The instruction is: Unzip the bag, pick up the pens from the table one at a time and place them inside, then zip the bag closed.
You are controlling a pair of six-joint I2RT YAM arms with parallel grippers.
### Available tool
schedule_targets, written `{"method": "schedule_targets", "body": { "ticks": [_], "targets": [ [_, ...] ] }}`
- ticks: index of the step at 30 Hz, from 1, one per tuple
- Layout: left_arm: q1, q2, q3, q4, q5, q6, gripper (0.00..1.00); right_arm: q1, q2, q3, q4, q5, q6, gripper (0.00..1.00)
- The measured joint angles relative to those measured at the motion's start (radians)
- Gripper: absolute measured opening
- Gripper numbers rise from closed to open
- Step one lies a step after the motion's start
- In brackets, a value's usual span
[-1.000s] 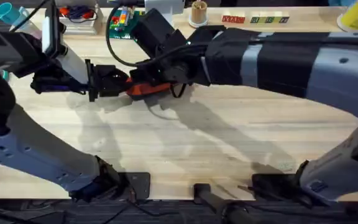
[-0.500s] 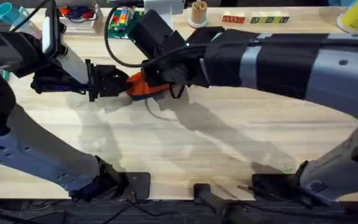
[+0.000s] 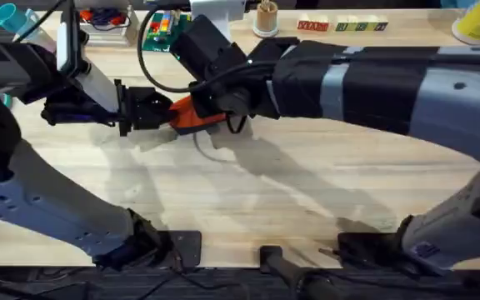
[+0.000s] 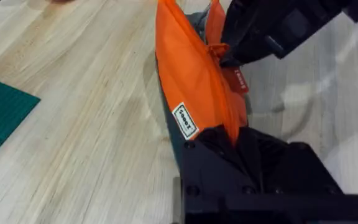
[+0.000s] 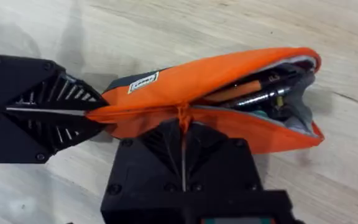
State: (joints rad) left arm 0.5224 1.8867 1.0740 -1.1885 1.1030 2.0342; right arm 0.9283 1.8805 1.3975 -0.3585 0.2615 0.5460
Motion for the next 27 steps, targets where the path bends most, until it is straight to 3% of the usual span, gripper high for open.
{"method": "schedule_targets", "body": {
  "ticks": [15, 27],
  "targets": [
    [0.000, 0.000, 0.000, 0.000, -0.008, 0.000, 0.042, 0.000, 0.000, 0.110, -0.096, 0.000, -0.185, 0.031],
    [0.000, 0.000, 0.000, 0.000, -0.008, 0.000, 0.042, 0.000, 0.000, 0.115, -0.099, 0.000, -0.232, 0.031]
  ]
}}
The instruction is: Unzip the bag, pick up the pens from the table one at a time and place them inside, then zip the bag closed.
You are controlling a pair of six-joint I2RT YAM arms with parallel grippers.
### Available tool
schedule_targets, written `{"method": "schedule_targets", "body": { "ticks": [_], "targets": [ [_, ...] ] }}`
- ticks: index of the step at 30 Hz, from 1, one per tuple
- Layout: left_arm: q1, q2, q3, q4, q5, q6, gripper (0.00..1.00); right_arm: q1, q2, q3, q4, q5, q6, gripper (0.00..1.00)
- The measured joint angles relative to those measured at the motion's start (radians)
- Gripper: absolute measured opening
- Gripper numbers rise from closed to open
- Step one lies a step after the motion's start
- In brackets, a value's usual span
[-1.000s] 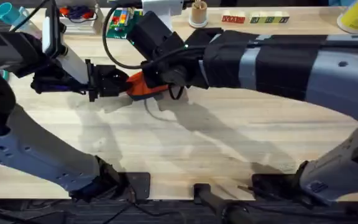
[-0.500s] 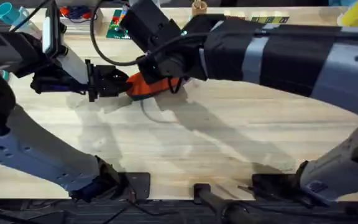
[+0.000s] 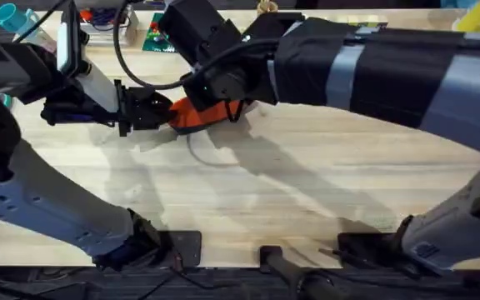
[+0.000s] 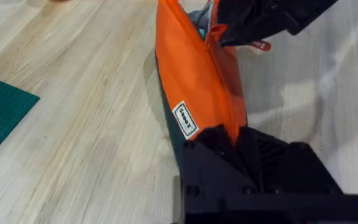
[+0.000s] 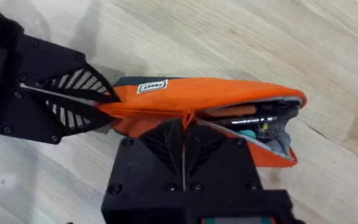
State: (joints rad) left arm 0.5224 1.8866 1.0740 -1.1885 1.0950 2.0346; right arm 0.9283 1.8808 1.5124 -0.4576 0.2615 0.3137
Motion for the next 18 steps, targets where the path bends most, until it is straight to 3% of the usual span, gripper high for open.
{"method": "schedule_targets", "body": {
  "ticks": [9, 18],
  "targets": [
    [0.000, 0.000, 0.000, 0.000, 0.000, 0.000, 0.042, -0.008, 0.000, 0.000, -0.020, 0.000, -0.001, 0.030],
    [0.000, 0.000, 0.000, 0.000, 0.000, 0.000, 0.042, -0.067, 0.000, 0.000, -0.048, -0.021, -0.001, 0.030]
  ]
}}
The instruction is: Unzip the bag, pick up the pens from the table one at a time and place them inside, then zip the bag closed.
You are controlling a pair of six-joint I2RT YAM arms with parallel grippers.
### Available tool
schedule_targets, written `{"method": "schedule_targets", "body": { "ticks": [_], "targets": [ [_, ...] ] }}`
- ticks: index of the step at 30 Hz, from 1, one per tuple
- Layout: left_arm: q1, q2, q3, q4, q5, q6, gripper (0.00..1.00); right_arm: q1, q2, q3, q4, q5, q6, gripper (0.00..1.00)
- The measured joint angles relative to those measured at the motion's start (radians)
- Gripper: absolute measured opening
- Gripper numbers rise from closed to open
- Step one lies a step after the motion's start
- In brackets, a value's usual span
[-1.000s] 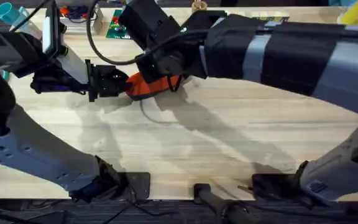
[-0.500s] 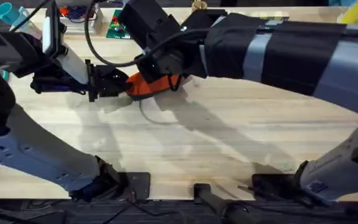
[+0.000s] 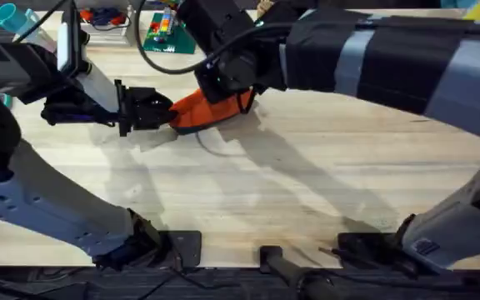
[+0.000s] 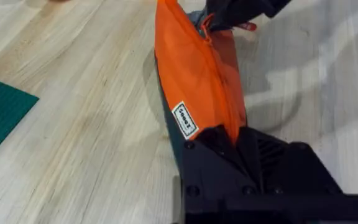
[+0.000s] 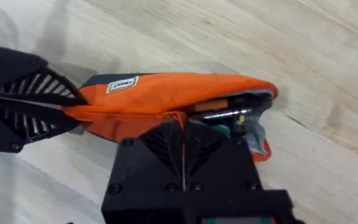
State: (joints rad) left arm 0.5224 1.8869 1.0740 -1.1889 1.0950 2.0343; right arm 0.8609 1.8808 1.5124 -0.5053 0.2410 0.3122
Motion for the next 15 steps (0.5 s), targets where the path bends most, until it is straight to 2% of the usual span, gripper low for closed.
{"method": "schedule_targets", "body": {
  "ticks": [15],
  "targets": [
    [0.000, 0.000, 0.000, 0.000, 0.000, 0.000, 0.042, -0.074, 0.000, 0.000, -0.008, -0.032, -0.033, 0.031]
  ]
}}
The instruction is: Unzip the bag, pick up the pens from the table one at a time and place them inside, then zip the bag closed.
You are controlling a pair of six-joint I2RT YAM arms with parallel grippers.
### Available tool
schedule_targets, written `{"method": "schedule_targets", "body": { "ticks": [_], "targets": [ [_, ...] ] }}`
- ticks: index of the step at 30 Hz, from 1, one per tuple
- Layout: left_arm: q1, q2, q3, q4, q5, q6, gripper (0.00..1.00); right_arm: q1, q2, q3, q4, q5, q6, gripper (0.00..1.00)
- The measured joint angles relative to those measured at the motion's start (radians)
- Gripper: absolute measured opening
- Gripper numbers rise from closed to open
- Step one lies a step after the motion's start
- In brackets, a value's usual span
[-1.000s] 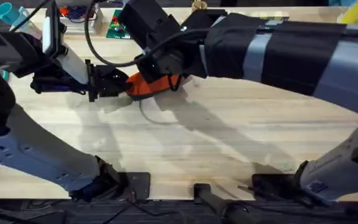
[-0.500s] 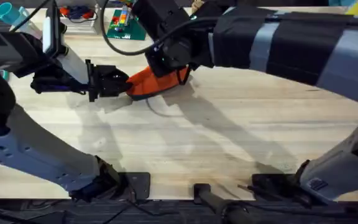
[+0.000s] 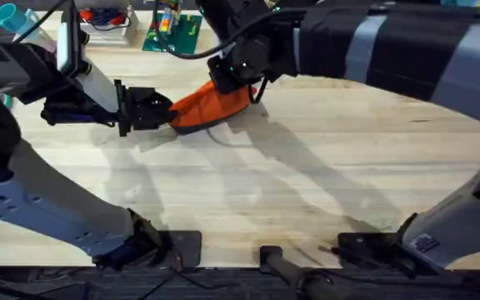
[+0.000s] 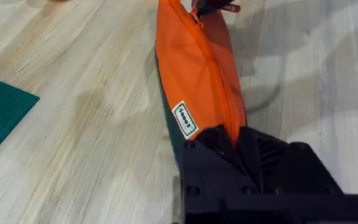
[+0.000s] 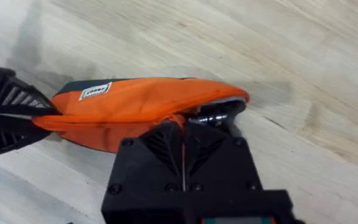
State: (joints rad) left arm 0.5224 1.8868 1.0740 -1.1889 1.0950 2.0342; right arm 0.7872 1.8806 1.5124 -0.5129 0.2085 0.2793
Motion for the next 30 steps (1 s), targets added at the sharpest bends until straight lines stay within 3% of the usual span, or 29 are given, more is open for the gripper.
{"method": "schedule_targets", "body": {
  "ticks": [30],
  "targets": [
    [0.000, 0.000, 0.000, 0.000, 0.000, 0.000, 0.042, -0.125, 0.000, 0.000, -0.011, -0.015, -0.019, 0.031]
  ]
}}
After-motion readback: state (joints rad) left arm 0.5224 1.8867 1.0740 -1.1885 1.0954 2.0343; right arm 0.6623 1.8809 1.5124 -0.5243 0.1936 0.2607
